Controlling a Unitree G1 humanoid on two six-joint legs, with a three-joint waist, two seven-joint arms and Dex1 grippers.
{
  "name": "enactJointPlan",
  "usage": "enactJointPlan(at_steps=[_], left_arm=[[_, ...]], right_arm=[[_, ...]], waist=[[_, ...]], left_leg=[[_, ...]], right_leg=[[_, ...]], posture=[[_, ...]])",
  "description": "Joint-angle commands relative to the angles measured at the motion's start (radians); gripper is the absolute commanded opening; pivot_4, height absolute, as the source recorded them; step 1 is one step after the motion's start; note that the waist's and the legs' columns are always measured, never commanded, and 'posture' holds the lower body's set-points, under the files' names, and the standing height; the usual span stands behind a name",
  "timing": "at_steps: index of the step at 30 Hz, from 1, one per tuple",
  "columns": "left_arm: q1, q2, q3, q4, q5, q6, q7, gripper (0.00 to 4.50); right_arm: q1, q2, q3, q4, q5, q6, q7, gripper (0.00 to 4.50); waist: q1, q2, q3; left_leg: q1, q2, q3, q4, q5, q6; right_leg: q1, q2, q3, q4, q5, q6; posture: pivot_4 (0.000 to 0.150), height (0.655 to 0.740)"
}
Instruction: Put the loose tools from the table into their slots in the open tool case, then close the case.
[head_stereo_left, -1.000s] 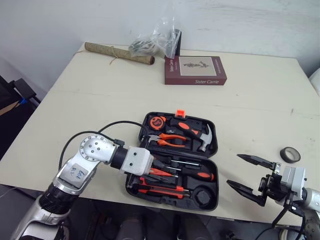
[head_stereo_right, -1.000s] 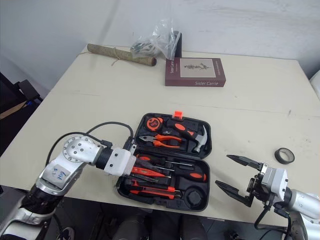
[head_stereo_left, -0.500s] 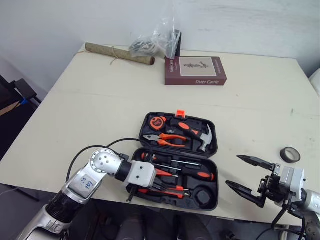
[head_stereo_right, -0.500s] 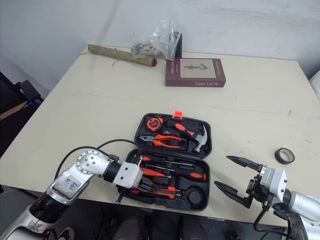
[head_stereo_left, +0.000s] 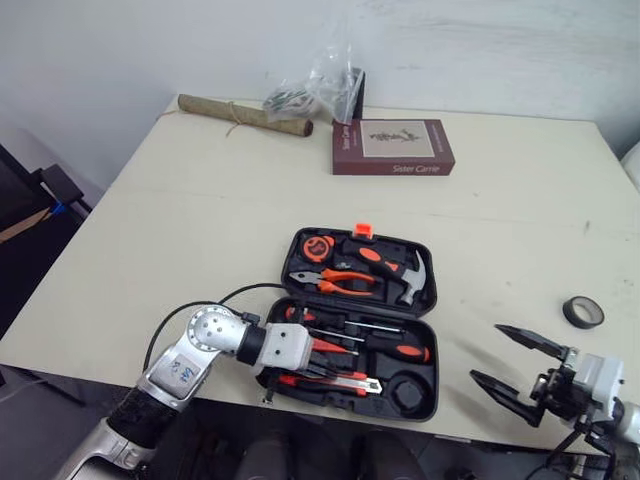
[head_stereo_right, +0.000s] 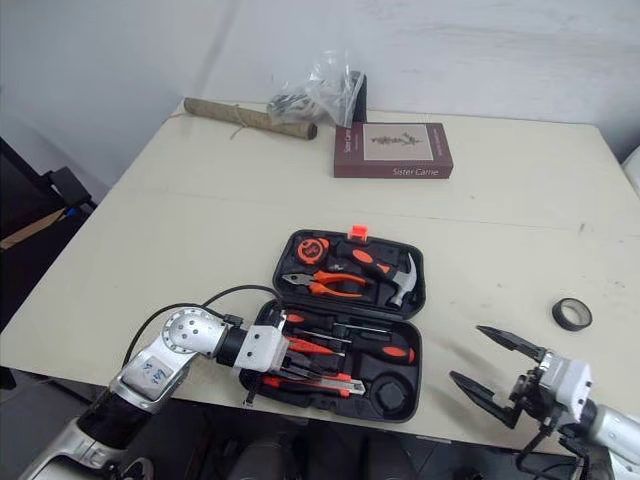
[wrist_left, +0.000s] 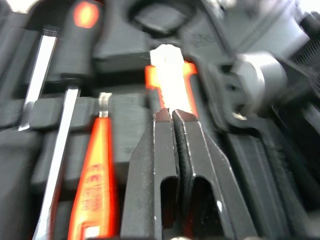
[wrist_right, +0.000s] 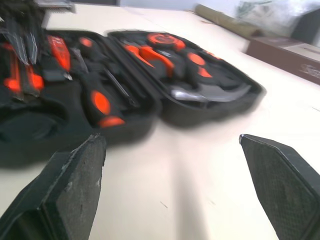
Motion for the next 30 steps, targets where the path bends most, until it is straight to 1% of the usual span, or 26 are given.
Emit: enactJointPlan(at_steps=[1, 4, 6, 7, 8, 10, 13, 16, 19, 24, 25, 27, 30], left_arm=[[-0.032, 0.006, 0.179, -0.046, -0.123, -0.041, 0.04, 1.76], [0.004, 0.072, 0.356, 0.003, -0.187, 0.016, 0.082, 3.05], [0.031, 0.108, 0.421, 0.046, -0.191, 0.008, 0.084, 4.05], [0.046, 0.135, 0.459, 0.098, -0.18, -0.011, 0.085, 4.45], [0.057, 0.152, 0.485, 0.133, -0.172, -0.025, 0.085, 4.45], [0.083, 0.211, 0.6, 0.307, -0.15, -0.055, 0.134, 4.45], [0.103, 0.264, 0.704, 0.471, -0.143, -0.086, 0.197, 4.45], [0.109, 0.283, 0.746, 0.532, -0.15, -0.083, 0.219, 4.45], [0.119, 0.282, 0.772, 0.49, -0.177, -0.056, 0.219, 4.45], [0.135, 0.231, 0.725, 0.29, -0.232, 0.037, 0.222, 4.45], [0.135, 0.227, 0.707, 0.248, -0.246, 0.064, 0.21, 4.45], [0.123, 0.223, 0.675, 0.17, -0.277, 0.121, 0.192, 4.45], [0.083, 0.228, 0.615, 0.05, -0.35, 0.237, 0.149, 4.45]], right_arm=[[0.017, -0.035, -0.149, 0.154, 0.031, -0.079, -0.003, 4.5], [0.02, -0.083, -0.276, 0.352, 0.035, -0.119, -0.05, 4.5], [0.027, -0.101, -0.315, 0.424, 0.034, -0.139, -0.052, 4.5], [0.036, -0.112, -0.338, 0.469, 0.032, -0.151, -0.052, 4.5], [0.04, -0.119, -0.353, 0.502, 0.032, -0.16, -0.049, 4.5], [0.078, -0.143, -0.413, 0.616, 0.036, -0.144, -0.098, 4.5], [0.113, -0.151, -0.466, 0.718, 0.051, -0.139, -0.145, 4.5], [0.119, -0.149, -0.489, 0.758, 0.059, -0.15, -0.155, 4.5], [0.117, -0.143, -0.485, 0.758, 0.05, -0.132, -0.174, 4.5], [0.09, -0.145, -0.444, 0.549, 0.05, -0.059, -0.189, 4.5], [0.103, -0.168, -0.418, 0.479, 0.017, -0.003, -0.221, 4.5], [0.126, -0.221, -0.387, 0.338, 0.004, 0.14, -0.253, 4.5], [0.162, -0.349, -0.337, 0.092, 0.014, 0.403, -0.243, 4.5]], waist=[[-0.002, -0.001, 0.001], [-0.008, 0.0, 0.001], [-0.018, 0.0, 0.001], [-0.023, 0.0, 0.001], [-0.027, 0.0, 0.001], [-0.03, 0.0, 0.001], [-0.031, 0.0, 0.002], [-0.03, -0.002, 0.002], [-0.03, -0.002, 0.002], [-0.029, -0.001, 0.002], [-0.029, -0.001, 0.002], [-0.03, 0.001, 0.002], [-0.03, 0.003, 0.002]], left_leg=[[0.0, 0.0, 0.0, 0.0, 0.0, 0.0], [0.0, 0.0, 0.0, -0.001, 0.0, -0.001], [0.001, 0.0, 0.001, -0.002, 0.0, -0.001], [0.001, 0.001, 0.001, -0.002, 0.0, -0.001], [0.001, 0.001, 0.001, -0.003, 0.0, -0.001], [0.001, 0.001, 0.001, -0.003, 0.0, -0.001], [0.001, 0.001, 0.001, -0.005, 0.0, -0.001], [0.002, 0.001, 0.001, -0.008, 0.0, -0.001], [0.002, 0.0, 0.001, -0.008, -0.001, -0.001], [0.002, 0.0, 0.001, -0.011, -0.001, -0.003], [0.001, -0.001, 0.001, -0.011, 0.0, -0.003], [0.001, 0.0, 0.001, -0.012, 0.0, -0.004], [0.001, -0.001, 0.002, -0.014, 0.002, -0.004]], right_leg=[[0.0, 0.0, 0.0, 0.0, 0.0, 0.0], [0.001, 0.0, 0.0, -0.003, 0.0, 0.0], [0.001, 0.0, 0.0, -0.003, 0.0, 0.0], [0.001, 0.0, 0.0, -0.003, 0.0, 0.0], [0.001, 0.001, 0.0, -0.003, 0.0, 0.0], [0.001, 0.001, 0.0, -0.003, 0.0, 0.0], [-0.001, 0.0, 0.0, -0.003, 0.0, 0.0], [-0.001, -0.001, 0.0, -0.004, 0.0, 0.0], [-0.001, -0.003, 0.0, -0.005, 0.0, 0.0], [-0.002, -0.003, 0.0, -0.005, 0.0, 0.0], [-0.002, -0.003, 0.0, -0.005, 0.0, 0.0], [-0.003, -0.002, 0.0, -0.005, 0.0, 0.0], [-0.004, -0.002, 0.001, -0.004, 0.0, 0.0]], posture=[[0.15, 0.74], [0.15, 0.74], [0.15, 0.74], [0.15, 0.74], [0.15, 0.74], [0.15, 0.74], [0.15, 0.74], [0.15, 0.74], [0.15, 0.74], [0.15, 0.74], [0.15, 0.74], [0.15, 0.74], [0.15, 0.74]])
